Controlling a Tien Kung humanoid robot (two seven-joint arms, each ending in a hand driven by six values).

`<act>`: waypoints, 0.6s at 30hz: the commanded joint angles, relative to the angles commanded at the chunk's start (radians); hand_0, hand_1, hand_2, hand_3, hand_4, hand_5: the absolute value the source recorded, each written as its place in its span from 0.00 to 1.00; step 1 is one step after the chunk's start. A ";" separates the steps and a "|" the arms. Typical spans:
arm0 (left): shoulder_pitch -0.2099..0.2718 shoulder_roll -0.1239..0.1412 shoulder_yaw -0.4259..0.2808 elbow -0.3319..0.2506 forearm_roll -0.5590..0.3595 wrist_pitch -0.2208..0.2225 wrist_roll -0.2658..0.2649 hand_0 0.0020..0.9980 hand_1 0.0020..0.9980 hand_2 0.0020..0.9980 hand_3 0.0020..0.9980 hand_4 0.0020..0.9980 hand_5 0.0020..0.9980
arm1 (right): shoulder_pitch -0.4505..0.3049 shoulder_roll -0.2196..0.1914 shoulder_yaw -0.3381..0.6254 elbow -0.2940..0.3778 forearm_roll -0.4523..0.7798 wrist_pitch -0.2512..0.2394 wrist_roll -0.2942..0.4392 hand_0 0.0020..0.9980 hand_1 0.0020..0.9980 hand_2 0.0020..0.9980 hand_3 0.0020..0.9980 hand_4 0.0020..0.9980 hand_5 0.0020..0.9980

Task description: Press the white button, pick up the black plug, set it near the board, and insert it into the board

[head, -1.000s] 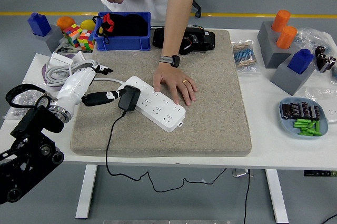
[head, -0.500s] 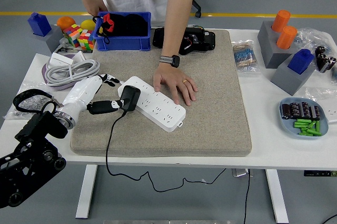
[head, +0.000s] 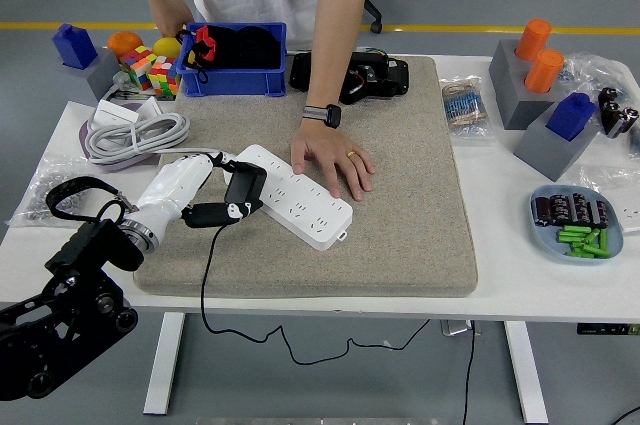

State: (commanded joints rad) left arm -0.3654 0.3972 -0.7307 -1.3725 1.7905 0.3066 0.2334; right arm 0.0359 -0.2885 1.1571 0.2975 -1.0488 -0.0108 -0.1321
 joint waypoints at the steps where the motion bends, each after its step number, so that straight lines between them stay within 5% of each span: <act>1: -0.002 -0.002 0.002 0.003 0.001 -0.002 0.003 0.87 0.84 0.76 0.75 0.88 0.58 | 0.000 0.000 0.001 0.000 0.000 0.000 0.000 0.63 0.63 0.61 0.59 0.69 0.41; 18: -0.024 -0.031 0.033 0.019 -0.010 -0.004 0.003 0.87 0.84 0.76 0.75 0.88 0.58 | -0.003 0.001 0.002 0.000 0.001 -0.001 0.001 0.63 0.63 0.61 0.59 0.69 0.41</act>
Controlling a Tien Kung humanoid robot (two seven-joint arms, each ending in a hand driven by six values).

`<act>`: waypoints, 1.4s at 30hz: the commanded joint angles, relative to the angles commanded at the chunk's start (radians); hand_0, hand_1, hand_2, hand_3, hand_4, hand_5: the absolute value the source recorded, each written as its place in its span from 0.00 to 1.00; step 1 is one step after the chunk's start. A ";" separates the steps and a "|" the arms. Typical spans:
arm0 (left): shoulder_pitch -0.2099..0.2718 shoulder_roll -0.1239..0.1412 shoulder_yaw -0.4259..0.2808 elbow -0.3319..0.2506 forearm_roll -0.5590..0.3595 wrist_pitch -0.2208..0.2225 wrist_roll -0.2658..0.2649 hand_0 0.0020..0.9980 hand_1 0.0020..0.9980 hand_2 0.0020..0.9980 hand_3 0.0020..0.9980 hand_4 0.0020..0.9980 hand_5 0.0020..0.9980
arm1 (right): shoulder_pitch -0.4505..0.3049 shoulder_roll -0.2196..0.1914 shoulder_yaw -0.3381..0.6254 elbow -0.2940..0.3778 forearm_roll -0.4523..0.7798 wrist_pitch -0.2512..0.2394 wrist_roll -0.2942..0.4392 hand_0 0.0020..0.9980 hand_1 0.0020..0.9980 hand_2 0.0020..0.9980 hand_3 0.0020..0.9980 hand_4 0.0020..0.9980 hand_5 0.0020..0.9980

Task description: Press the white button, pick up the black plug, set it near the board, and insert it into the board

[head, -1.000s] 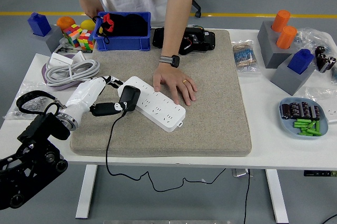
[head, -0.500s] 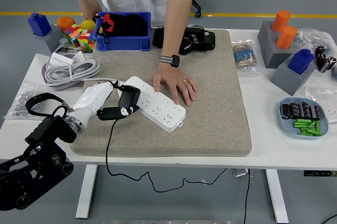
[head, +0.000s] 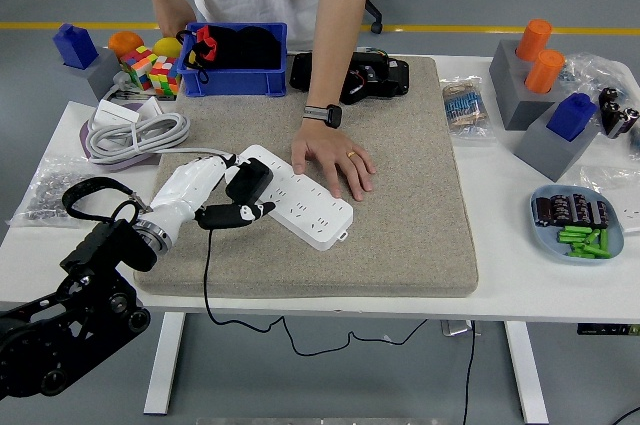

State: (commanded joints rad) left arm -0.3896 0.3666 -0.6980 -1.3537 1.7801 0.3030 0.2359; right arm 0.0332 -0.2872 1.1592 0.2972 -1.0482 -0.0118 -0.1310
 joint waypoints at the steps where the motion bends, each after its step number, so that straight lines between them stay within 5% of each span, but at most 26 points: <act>1: -0.003 -0.003 0.001 0.002 0.000 0.000 0.000 0.87 0.84 0.76 0.75 0.88 0.58 | 0.000 0.000 0.000 0.000 0.000 0.000 0.000 0.63 0.63 0.61 0.59 0.69 0.41; 19: -0.068 -0.058 0.047 0.086 -0.027 -0.007 0.005 0.87 0.84 0.76 0.75 0.88 0.58 | 0.002 0.000 -0.001 0.000 0.002 0.000 0.000 0.63 0.63 0.61 0.59 0.69 0.41; 28: -0.075 -0.059 0.050 0.090 -0.033 -0.011 0.010 0.87 0.85 0.76 0.75 0.89 0.58 | 0.000 0.001 0.000 -0.002 0.002 -0.001 0.000 0.63 0.63 0.61 0.59 0.69 0.41; 41: -0.031 -0.030 -0.105 0.009 -0.031 0.033 -0.031 0.88 0.87 0.80 0.76 0.89 0.59 | 0.002 0.003 0.004 0.000 0.001 0.000 0.001 0.63 0.63 0.61 0.59 0.69 0.41; 42: -0.027 -0.028 -0.128 0.002 -0.029 0.041 -0.039 0.93 0.94 0.88 0.82 0.88 0.60 | 0.002 0.003 0.004 0.000 0.000 0.000 0.000 0.63 0.63 0.61 0.59 0.69 0.41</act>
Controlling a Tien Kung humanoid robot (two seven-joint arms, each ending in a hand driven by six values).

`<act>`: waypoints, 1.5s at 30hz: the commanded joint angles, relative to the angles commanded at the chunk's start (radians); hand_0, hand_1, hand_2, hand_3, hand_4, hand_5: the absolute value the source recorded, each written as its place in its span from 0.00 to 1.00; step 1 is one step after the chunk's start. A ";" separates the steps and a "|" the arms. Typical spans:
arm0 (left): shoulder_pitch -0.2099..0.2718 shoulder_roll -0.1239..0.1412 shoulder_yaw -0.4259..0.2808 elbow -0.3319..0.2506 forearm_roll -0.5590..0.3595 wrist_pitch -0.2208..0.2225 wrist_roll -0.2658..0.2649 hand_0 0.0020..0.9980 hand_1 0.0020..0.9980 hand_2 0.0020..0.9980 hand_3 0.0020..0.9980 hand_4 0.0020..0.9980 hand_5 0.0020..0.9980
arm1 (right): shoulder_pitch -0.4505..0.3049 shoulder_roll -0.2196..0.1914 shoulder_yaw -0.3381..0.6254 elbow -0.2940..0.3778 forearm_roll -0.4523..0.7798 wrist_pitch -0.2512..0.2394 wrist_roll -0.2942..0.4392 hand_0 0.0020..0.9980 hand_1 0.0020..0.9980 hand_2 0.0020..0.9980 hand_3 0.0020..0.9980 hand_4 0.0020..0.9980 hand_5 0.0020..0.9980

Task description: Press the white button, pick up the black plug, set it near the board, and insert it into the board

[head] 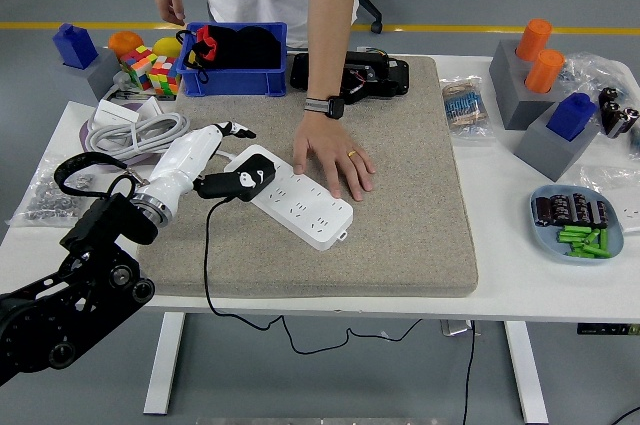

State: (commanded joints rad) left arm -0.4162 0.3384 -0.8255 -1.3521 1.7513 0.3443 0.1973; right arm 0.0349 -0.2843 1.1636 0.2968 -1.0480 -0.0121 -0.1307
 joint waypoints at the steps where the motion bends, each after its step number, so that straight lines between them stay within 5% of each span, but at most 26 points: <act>1: 0.003 0.001 -0.017 -0.004 0.001 0.006 -0.006 0.93 0.94 0.88 0.82 0.88 0.60 | 0.000 0.000 0.000 0.000 0.000 0.000 0.000 0.63 0.63 0.61 0.59 0.69 0.41; 26: 0.125 -0.011 -0.541 0.066 -0.005 -0.036 0.029 0.96 0.95 0.90 0.83 0.88 0.59 | 0.014 -0.012 -0.005 0.008 0.000 -0.001 -0.007 0.63 0.63 0.61 0.59 0.69 0.41; 37: 0.152 -0.038 -0.657 0.060 0.007 -0.040 0.020 0.96 0.95 0.89 0.83 0.88 0.59 | 0.031 -0.016 -0.026 0.022 0.001 0.000 -0.014 0.63 0.63 0.61 0.59 0.69 0.41; 45: 0.157 -0.054 -0.657 0.051 0.006 -0.041 0.015 0.96 0.95 0.89 0.83 0.88 0.59 | 0.041 -0.013 -0.043 0.022 0.002 0.004 -0.019 0.63 0.63 0.61 0.60 0.69 0.42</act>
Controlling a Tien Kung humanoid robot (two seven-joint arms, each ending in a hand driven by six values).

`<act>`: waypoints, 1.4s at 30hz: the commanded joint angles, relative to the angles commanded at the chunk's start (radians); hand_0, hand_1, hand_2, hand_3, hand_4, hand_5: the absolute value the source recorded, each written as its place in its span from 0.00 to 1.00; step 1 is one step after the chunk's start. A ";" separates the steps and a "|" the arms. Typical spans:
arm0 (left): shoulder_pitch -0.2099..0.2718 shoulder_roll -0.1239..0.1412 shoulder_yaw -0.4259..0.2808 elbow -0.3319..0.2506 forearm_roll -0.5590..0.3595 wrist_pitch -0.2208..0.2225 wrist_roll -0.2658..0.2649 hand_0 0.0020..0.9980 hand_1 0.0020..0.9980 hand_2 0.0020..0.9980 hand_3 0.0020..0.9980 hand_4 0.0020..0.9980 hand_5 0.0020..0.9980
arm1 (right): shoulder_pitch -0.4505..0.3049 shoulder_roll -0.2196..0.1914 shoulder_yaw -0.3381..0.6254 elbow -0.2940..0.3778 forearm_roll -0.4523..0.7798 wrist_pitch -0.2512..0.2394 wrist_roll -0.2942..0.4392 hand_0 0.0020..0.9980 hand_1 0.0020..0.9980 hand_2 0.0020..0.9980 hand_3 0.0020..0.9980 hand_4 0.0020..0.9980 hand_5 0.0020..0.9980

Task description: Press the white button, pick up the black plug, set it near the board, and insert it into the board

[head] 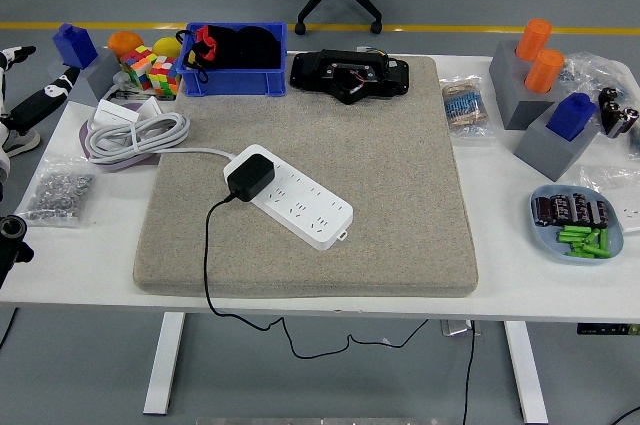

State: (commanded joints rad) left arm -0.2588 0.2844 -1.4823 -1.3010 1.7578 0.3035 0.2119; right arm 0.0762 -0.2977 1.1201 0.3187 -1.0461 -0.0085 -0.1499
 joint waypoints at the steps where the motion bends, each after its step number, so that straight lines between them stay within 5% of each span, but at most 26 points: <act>1: 0.001 0.000 0.002 -0.001 0.000 0.000 0.000 0.96 0.95 0.89 0.83 0.88 0.59 | 0.000 0.000 -0.002 0.000 0.000 0.000 0.000 0.63 0.63 0.61 0.60 0.69 0.42; 25: 0.023 0.023 -0.003 -0.013 -0.012 -0.007 0.000 0.96 0.95 0.89 0.83 0.87 0.56 | 0.020 -0.023 -0.091 -0.003 0.013 0.004 -0.005 0.63 0.63 0.61 0.60 0.68 0.43; 42: 0.047 0.013 -0.032 -0.040 -0.027 -0.027 0.012 0.96 0.94 0.88 0.82 0.87 0.56 | 0.017 -0.008 -0.001 -0.007 -0.014 0.006 -0.004 0.63 0.63 0.62 0.60 0.68 0.44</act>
State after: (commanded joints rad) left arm -0.2121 0.2975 -1.5141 -1.3408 1.7306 0.2764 0.2242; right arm 0.0930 -0.3060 1.1194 0.3118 -1.0601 -0.0028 -0.1540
